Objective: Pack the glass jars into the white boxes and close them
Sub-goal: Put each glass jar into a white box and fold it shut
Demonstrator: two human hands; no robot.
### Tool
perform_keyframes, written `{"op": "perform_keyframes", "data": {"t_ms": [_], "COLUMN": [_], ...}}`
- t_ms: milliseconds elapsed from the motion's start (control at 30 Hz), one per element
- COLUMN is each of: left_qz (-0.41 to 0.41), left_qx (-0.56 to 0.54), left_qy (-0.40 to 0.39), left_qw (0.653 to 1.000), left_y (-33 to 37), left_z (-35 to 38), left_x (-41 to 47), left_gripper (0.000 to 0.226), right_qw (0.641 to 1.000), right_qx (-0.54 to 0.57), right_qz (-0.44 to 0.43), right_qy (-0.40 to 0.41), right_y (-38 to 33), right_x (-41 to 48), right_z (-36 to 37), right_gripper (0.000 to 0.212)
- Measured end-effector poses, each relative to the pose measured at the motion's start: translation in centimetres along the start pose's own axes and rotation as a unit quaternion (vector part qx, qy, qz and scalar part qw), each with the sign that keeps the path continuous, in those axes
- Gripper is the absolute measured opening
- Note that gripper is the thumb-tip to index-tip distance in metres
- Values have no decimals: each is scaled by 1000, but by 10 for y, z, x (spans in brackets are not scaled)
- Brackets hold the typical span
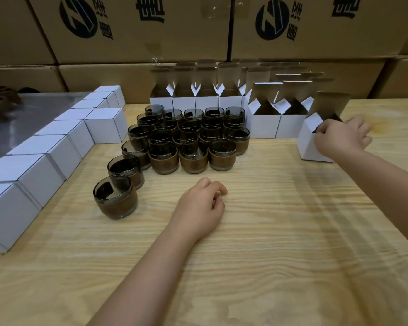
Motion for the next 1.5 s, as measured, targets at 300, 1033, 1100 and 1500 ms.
{"op": "perform_keyframes", "data": {"t_ms": [300, 1033, 1100, 1500], "left_qz": [18, 40, 39, 44], "left_qx": [-53, -171, -171, -172], "left_qy": [-36, 12, 10, 21], "left_qw": [998, 984, 984, 984], "left_y": [3, 7, 7, 12], "left_z": [5, -11, -10, -15], "left_x": [-2, 0, 0, -3], "left_gripper": [110, 135, 132, 121], "right_qw": [973, 869, 865, 870], "right_qx": [42, 390, 423, 418], "right_qz": [-223, -300, -262, -243], "right_qy": [29, 53, 64, -99], "right_y": [-65, -92, -79, -79], "right_x": [-130, -188, -177, -176], "right_z": [-28, -48, -45, -9], "right_gripper": [14, 15, 21, 57]}}
Point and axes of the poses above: each hand's wrist, its own x-axis towards the middle knuckle, its own z-axis out of the palm, y = z × x, the point moved 9 cm from there along x, towards the middle knuckle, and after that the axes turned 5 degrees about y, right-handed, at the moved point
